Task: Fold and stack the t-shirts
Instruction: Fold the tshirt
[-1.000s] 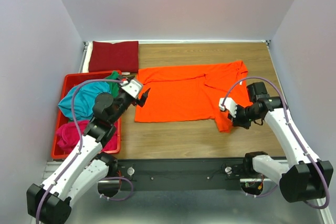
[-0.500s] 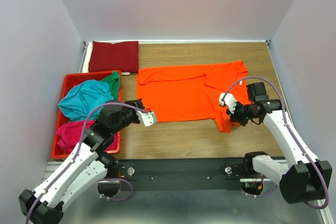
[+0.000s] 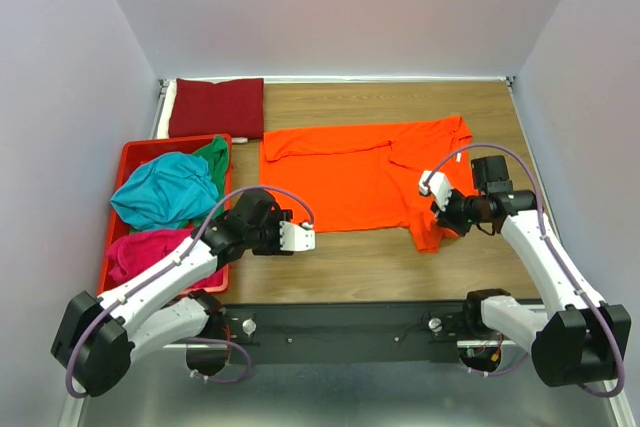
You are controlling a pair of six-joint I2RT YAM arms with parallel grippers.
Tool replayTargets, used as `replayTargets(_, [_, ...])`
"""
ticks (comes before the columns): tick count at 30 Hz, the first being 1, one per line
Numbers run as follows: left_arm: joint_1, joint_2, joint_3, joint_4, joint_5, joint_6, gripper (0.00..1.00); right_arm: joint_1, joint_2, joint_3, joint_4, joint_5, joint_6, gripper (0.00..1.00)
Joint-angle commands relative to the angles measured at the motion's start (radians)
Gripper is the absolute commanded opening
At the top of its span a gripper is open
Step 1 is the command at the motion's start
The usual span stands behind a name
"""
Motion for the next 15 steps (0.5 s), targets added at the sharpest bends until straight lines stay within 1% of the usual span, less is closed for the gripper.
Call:
replayTargets(1, [-0.007,0.036,0.015,-0.025,-0.040,-0.038,0.62,-0.010,0.013,0.005,0.039,-0.020,0.024,0.01])
replayTargets(5, [-0.007,0.088,0.028,-0.013,-0.084,-0.051,0.62,-0.012,0.006,0.005,0.042,-0.023,0.026,0.01])
replayTargets(11, [-0.007,0.211,0.068,0.030,-0.100,-0.069,0.61,-0.021,-0.003,0.005,0.049,-0.018,0.027,0.01])
replayTargets(15, [-0.007,0.297,0.097,0.045,-0.147,-0.080,0.60,-0.029,-0.006,0.004,0.050,-0.024,0.024,0.01])
